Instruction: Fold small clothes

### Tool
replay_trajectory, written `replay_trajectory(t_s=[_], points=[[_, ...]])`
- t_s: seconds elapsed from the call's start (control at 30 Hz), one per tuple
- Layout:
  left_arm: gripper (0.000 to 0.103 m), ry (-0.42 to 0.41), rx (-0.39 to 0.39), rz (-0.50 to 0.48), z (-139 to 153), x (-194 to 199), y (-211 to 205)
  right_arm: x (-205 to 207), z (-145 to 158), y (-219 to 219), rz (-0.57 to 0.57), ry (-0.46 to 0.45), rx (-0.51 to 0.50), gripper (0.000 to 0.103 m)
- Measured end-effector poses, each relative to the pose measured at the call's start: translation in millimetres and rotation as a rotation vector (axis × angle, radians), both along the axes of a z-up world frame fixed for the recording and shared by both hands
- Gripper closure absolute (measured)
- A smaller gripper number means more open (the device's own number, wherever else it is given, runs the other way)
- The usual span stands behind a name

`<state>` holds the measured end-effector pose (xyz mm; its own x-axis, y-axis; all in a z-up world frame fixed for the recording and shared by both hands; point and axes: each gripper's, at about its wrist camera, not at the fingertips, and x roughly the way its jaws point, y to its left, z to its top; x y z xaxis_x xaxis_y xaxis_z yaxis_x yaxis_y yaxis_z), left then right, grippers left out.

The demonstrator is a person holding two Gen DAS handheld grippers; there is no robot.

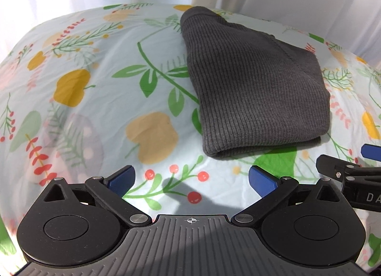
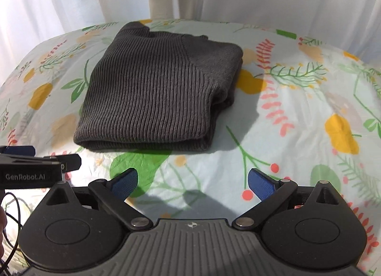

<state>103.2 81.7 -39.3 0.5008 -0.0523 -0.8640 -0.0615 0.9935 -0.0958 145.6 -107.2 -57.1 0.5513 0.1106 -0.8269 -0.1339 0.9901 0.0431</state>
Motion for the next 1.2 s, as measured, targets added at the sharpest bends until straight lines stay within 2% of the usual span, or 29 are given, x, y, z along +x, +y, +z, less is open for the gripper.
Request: replay_trajectory(t_s=[0.07, 0.2, 0.47, 1.2], points=[[0.0, 0.015, 0.002, 0.0, 1.7, 1.7, 0.0, 5.8, 5.4, 0.1, 0.003, 0.009, -0.014, 0.004], [0.0, 0.025, 0.009, 0.007, 3.0, 3.1, 1.3, 18.4, 6.1, 5.6, 0.037, 0.106, -0.078, 0.004], [0.0, 0.046, 0.044, -0.005, 0.9, 7.7, -1.8, 19.6, 8.2, 8.4, 0.009, 0.103, -0.091, 0.004], [0.0, 0.066, 0.043, -0.011, -0.2, 11.6, -3.2, 23.4, 8.1, 2.6, -0.026, 0.129, -0.075, 0.004]])
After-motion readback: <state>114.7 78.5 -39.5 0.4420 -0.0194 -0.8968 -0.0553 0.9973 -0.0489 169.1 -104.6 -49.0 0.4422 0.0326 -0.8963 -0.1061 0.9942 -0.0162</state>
